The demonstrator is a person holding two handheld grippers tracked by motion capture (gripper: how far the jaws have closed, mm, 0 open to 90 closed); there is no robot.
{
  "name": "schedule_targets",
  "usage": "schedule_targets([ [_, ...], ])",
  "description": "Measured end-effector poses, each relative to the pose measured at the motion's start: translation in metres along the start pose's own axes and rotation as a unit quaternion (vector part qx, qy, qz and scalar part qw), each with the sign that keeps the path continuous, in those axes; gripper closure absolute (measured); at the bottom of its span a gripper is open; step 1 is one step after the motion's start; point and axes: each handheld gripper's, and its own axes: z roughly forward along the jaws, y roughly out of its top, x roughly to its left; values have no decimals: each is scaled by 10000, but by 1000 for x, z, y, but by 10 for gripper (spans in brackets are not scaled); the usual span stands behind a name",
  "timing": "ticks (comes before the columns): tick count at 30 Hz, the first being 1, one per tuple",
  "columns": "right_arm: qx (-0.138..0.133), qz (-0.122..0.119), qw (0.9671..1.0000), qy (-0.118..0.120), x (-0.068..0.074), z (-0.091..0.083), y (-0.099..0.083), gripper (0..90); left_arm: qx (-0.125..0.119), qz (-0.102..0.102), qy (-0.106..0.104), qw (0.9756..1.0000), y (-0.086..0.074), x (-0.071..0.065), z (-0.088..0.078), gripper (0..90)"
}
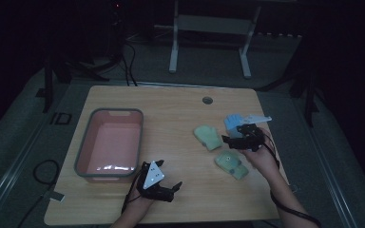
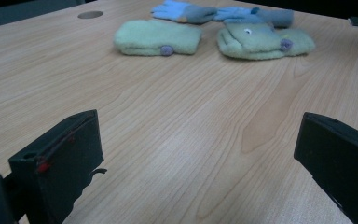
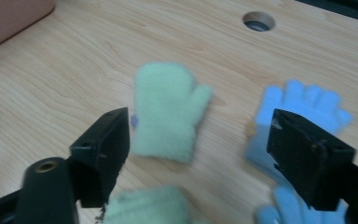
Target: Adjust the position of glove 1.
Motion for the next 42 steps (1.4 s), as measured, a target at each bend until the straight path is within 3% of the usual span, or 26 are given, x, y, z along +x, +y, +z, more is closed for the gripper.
schedule_targets([
  [4,101,-52,9998,152,5,17,3,309,4,19,-25,10000,0,0,0,14],
  [8,227,-110,9995,189,7,32,6,472,12,32,-39,10000,0,0,0,14],
  [11,288,-209,9992,198,9,43,8,541,13,29,-49,10000,0,0,0,14],
  [13,348,-268,9985,312,10,52,10,546,12,27,-60,10000,0,0,0,15],
  [21,678,-768,9942,317,13,87,14,562,17,20,-85,10000,0,0,0,14],
  [23,678,-768,9942,317,13,87,14,562,16,15,-86,10000,0,0,0,15],
  [25,1029,-902,9902,282,12,105,8,557,8,12,-76,10000,0,0,0,14],
  [26,1058,-906,9898,304,11,108,5,560,7,14,-73,10000,0,0,0,14],
  [28,943,-670,9924,415,9,109,2,594,6,10,-70,10000,0,0,0,14],
  [30,902,-581,9932,450,8,108,0,653,-3,4,-66,10000,0,0,-1,14],
  [35,846,-608,9939,367,13,108,0,775,-9,-14,-60,10000,0,0,-1,14],
  [36,792,-301,9956,397,15,107,1,834,-7,-14,-63,10000,0,0,-1,14],
  [37,792,-301,9956,397,15,107,1,834,-4,-31,-61,10000,0,1,-1,14],
  [39,623,34,9971,442,20,100,5,841,14,-71,-83,9999,0,1,0,14],
  [42,374,158,9989,249,32,87,13,845,-20,-74,-80,9999,0,2,-1,14],
])
